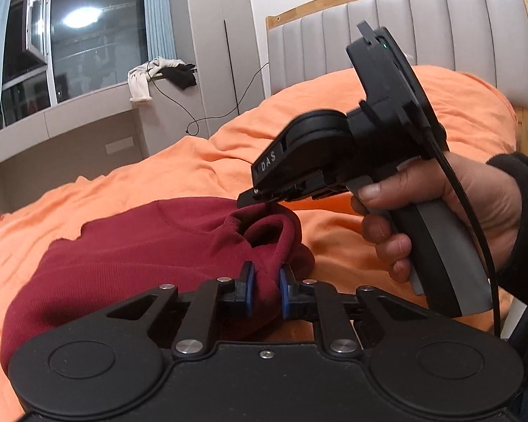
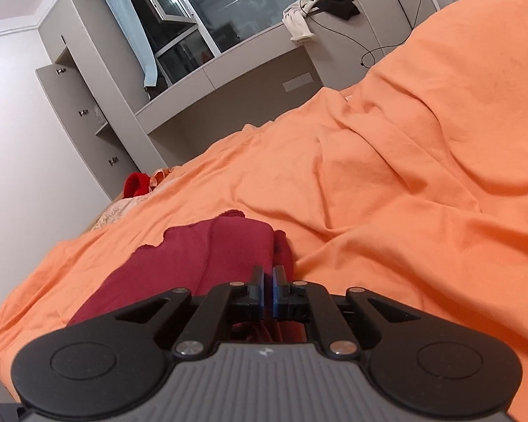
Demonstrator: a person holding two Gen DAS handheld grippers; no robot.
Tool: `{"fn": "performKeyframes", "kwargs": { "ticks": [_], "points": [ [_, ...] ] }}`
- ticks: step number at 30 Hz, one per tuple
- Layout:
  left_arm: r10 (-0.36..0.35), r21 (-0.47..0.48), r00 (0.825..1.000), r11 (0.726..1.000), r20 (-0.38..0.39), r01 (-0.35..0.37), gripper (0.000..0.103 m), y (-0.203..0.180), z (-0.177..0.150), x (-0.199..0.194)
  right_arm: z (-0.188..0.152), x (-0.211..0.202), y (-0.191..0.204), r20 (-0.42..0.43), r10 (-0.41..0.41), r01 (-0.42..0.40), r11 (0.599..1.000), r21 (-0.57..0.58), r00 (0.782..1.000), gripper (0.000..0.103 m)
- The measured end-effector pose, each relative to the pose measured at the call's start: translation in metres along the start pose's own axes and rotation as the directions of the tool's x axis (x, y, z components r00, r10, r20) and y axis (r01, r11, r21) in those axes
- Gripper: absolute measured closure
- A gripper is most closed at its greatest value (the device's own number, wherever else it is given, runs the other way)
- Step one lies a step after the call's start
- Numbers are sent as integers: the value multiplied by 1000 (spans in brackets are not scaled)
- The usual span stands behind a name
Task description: Fold small clothes
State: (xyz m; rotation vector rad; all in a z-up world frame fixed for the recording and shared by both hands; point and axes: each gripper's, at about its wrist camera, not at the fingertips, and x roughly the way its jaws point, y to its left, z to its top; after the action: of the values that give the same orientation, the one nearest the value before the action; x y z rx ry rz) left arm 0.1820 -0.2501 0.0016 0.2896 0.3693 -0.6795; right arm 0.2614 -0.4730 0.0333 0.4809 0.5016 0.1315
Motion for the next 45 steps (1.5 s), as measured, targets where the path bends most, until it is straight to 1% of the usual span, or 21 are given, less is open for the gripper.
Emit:
{"fn": "performKeyframes", "kwargs": {
  "ticks": [2,4,6,9,11,13,14,15,17,20,21,22,23,26,28,30,32,36,38,42,45],
  "points": [
    [-15,-30,1000,999,0,15,82,4,0,-2,1,-2,0,1,-4,4,1000,8,1000,91],
    [-31,-63,1000,998,0,31,67,7,2,-5,2,-2,0,3,-12,12,1000,6,1000,91],
    [-44,-85,999,995,0,43,60,8,4,-10,2,-2,0,3,-25,25,1000,2,1000,89],
    [-52,-108,999,993,12,53,48,11,8,-19,3,-3,-3,7,-32,32,999,9,999,81],
    [-60,-130,998,990,22,63,43,13,11,-25,4,-5,-4,15,-37,37,999,13,999,71],
    [-58,-156,998,986,32,62,34,18,15,-32,5,-7,-5,24,-43,43,999,14,999,63],
    [-52,-169,998,984,39,58,32,21,16,-35,5,-8,-6,29,-43,43,999,13,999,56],
    [-36,-185,998,982,48,44,28,24,18,-39,5,-9,-5,33,-43,42,999,14,999,51],
    [23,-217,998,976,60,-10,24,34,21,-47,4,-12,-4,42,-41,40,999,17,998,30],
    [125,-266,989,959,74,-101,15,56,26,-56,3,-14,1,49,-41,41,999,-3,998,16],
    [162,-288,984,948,75,-134,9,65,26,-59,2,-14,4,47,-40,41,999,-16,998,14],
    [196,-310,978,936,70,-166,5,75,25,-61,1,-13,6,43,-36,37,999,-28,998,10],
    [225,-332,972,923,60,-193,4,84,25,-63,0,-13,9,39,-31,32,999,-38,999,6],
    [286,-395,958,881,4,-261,3,112,21,-65,-4,-13,16,17,-3,4,997,-75,1000,0],
    [311,-423,950,858,-26,-293,1,127,18,-65,-7,-13,22,2,8,-8,994,-113,1000,0],
    [311,-450,949,841,-55,-302,1,139,13,-63,-12,-12,28,-14,4,-7,987,-159,1000,0],
    [294,-470,953,832,-78,-295,1,148,8,-61,-16,-11,33,-28,-15,9,979,-202,999,0],
    [243,-481,963,835,-112,-267,1,154,-7,-50,-25,-5,34,-69,-75,56,966,-252,995,0],
    [223,-482,968,839,-120,-253,1,155,-16,-45,-28,-2,31,-99,-84,57,966,-251,991,0],
    [196,-443,974,867,-116,-227,0,154,-29,-34,-30,0,23,-147,-73,41,977,-208,986,0],
    [174,-439,979,876,-104,-203,0,154,-38,-29,-23,-5,18,-145,-50,22,982,-187,988,0]
  ]
}}
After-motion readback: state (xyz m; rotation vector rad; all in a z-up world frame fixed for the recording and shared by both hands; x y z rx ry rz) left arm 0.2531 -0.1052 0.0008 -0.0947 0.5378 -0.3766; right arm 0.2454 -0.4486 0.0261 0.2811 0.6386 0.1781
